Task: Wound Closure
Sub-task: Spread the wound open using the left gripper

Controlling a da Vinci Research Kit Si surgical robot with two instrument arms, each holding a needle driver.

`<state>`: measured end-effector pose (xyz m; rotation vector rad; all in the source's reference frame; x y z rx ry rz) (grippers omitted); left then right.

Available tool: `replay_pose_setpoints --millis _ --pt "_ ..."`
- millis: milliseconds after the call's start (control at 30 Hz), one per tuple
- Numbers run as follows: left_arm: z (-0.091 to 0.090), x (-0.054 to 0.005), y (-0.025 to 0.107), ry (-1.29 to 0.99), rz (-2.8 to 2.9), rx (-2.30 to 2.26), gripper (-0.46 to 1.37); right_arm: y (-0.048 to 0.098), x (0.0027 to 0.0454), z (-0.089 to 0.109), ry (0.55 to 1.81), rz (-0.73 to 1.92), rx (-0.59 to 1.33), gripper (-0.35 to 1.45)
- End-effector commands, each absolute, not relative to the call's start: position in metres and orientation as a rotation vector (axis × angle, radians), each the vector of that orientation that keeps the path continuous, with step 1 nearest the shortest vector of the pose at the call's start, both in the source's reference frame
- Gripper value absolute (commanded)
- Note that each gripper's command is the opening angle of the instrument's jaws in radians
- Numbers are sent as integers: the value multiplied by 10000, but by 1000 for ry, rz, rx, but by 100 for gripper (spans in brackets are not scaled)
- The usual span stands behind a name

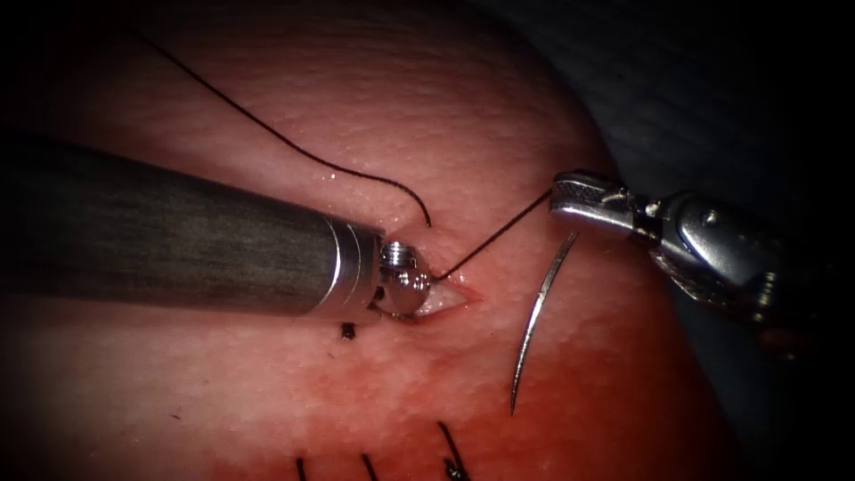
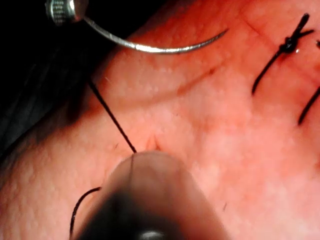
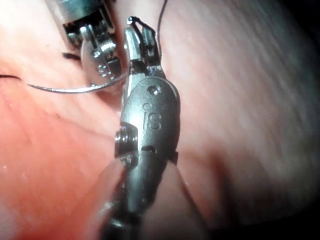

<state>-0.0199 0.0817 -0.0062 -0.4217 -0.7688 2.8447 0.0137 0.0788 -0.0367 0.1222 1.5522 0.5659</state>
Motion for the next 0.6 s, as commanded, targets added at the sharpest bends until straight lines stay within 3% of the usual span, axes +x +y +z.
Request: replay_pose_setpoints --millis 33,367,600 --pt "-65 -199 820 -739 2858 -453 132 791 136 -365 1547 549 95 -35" --pt "-74 -200 827 -673 2848 -559 130 807 141 -362 1525 349 -170 -35" --pt "-75 -202 826 -656 2840 -576 113 809 149 -368 1513 224 -322 -35"
